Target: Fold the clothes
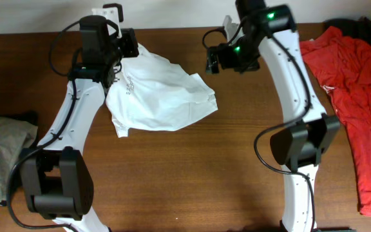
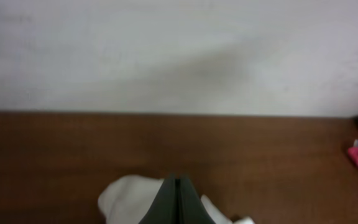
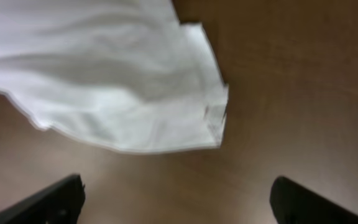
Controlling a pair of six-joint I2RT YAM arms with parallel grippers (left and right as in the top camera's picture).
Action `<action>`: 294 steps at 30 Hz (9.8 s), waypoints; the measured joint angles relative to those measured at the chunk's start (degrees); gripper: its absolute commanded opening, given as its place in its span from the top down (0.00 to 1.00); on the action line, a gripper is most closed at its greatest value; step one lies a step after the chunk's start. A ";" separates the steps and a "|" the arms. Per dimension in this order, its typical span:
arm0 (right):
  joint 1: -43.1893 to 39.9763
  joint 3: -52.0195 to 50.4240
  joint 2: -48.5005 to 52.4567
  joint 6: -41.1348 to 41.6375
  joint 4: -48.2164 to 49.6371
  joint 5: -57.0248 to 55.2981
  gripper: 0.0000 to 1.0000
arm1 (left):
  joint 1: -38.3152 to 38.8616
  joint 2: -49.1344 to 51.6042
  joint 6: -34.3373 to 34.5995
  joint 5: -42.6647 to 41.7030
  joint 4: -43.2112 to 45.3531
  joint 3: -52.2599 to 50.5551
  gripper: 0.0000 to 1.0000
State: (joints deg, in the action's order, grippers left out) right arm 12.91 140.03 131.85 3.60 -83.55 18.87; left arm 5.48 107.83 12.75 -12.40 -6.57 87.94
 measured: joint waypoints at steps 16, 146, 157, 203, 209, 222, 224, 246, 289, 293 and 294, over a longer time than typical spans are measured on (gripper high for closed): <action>2.84 -25.09 8.26 1.99 41.09 2.93 0.22 | 1.97 -0.15 -0.98 0.37 -14.69 0.04 1.00; -3.98 13.16 -10.75 11.65 -0.24 -22.25 0.96 | 12.50 24.46 -4.48 -3.65 -3.98 3.67 1.00; -3.98 13.16 -10.75 11.65 -0.42 -22.27 0.96 | 11.23 11.58 -5.51 7.93 -8.83 13.70 1.00; -6.82 12.81 -26.27 15.67 -10.01 -26.82 0.96 | -7.54 -40.15 -13.90 22.47 -20.39 18.84 1.00; -6.54 12.81 -20.33 17.42 -10.58 -27.71 0.96 | -7.56 -28.63 -14.10 21.94 -20.15 19.98 1.00; -6.60 12.55 10.86 17.64 0.87 -27.89 0.94 | -7.54 18.75 -12.52 17.90 -5.60 19.61 1.00; -6.91 12.55 10.88 17.64 2.45 -27.89 0.16 | -7.13 21.64 -12.52 17.88 -4.55 19.61 0.89; -20.85 -2.16 11.04 14.69 -3.76 -18.84 0.01 | 3.65 19.76 -11.37 18.40 -38.01 19.74 0.30; -17.84 -64.00 -10.69 21.31 67.34 0.31 0.96 | 8.66 -2.93 -8.61 20.37 -49.86 4.98 0.30; -17.84 -63.89 -10.69 21.66 66.77 0.31 0.96 | 8.66 -2.95 -8.61 20.44 -49.42 4.61 0.32; -18.05 -63.82 -10.69 21.46 66.49 0.35 0.96 | 8.66 -3.13 -8.63 20.61 -48.15 3.34 0.33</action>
State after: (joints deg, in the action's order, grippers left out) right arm -5.15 76.20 121.16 25.06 -17.06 19.22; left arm 14.13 104.71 4.12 8.21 -54.72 91.29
